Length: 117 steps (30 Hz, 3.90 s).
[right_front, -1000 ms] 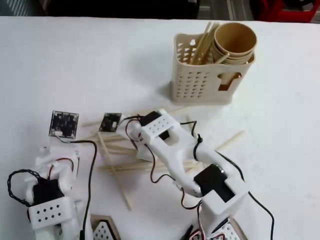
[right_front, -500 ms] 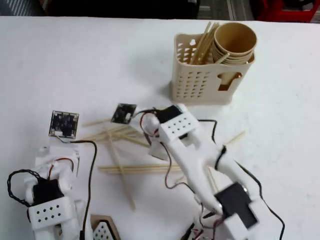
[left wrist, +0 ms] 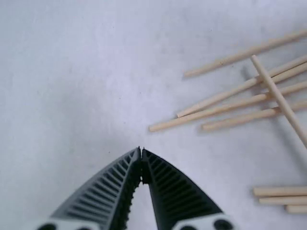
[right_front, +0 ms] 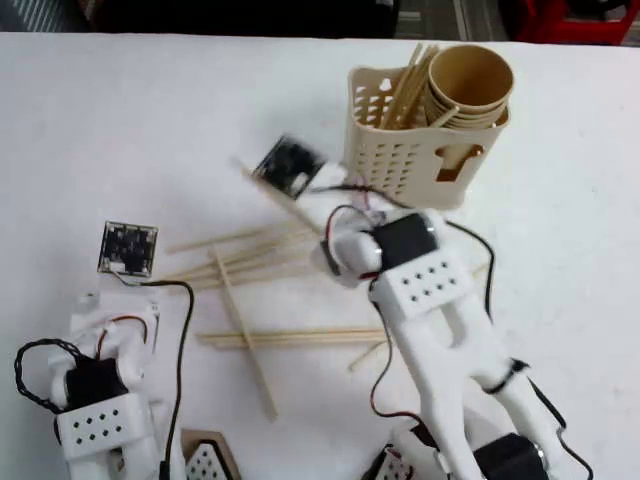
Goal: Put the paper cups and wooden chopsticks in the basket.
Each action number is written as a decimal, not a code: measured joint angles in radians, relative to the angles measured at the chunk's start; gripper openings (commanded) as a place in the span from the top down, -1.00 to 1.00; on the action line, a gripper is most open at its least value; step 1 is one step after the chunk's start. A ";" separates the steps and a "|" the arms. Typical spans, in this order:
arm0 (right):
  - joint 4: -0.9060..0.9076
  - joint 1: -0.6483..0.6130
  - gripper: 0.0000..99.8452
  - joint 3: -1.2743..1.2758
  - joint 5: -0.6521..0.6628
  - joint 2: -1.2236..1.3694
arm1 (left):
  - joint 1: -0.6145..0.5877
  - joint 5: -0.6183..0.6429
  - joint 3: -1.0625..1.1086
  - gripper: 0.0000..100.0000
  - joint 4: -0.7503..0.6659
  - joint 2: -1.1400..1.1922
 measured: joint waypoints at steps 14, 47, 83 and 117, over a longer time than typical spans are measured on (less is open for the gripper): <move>-0.362 0.135 0.96 -0.176 -0.193 -0.021 | 0.000 0.000 0.005 0.95 0.000 0.000; -1.192 0.296 0.96 -0.120 -0.319 0.476 | 0.000 0.000 0.043 0.95 -0.077 0.000; -0.235 0.029 0.70 -0.068 -0.239 -0.060 | 0.000 0.000 0.046 0.95 -0.077 0.000; -0.245 -0.288 0.52 0.537 0.158 0.115 | 0.000 0.000 0.046 0.95 -0.077 0.000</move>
